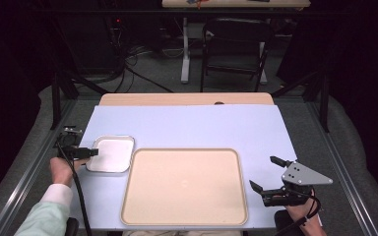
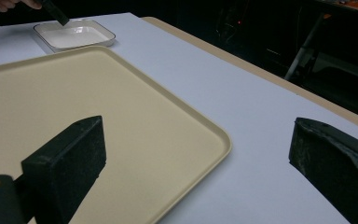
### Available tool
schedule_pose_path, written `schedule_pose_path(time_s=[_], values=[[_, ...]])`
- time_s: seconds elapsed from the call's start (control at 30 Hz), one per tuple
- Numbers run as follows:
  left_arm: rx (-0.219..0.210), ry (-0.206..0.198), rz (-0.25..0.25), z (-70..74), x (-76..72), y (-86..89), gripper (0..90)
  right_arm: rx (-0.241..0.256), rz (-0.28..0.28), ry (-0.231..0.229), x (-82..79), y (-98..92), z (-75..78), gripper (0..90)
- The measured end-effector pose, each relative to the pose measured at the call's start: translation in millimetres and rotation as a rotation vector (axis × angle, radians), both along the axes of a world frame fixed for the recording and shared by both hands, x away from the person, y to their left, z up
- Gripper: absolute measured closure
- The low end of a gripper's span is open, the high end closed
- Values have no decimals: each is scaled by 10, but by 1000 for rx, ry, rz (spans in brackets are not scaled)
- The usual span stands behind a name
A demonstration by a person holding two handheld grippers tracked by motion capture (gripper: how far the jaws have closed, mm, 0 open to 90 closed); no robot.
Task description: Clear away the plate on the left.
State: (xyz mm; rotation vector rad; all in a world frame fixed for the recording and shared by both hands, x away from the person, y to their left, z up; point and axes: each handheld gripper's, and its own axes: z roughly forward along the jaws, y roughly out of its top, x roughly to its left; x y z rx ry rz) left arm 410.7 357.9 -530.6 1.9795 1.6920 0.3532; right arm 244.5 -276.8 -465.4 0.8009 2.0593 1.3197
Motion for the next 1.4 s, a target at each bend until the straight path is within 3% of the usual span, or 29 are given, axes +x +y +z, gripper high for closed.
schedule_pose_path(time_s=[0.47,0.6,0.77,0.87,0.9,1.4], values=[[-23,31,3,-94,48,35,633,1,-4,8,0,6,-3,44],[-9,30,1,-98,56,30,663,-2,-3,5,1,5,-3,45],[-28,23,18,-107,49,42,708,-5,-3,7,2,5,-4,46],[-25,25,8,-101,44,28,738,-4,-4,7,2,4,-4,46],[-5,21,1,-98,40,12,751,-5,-4,7,1,4,-4,47],[-59,16,24,-123,37,55,766,-7,-5,8,3,4,-5,49]])
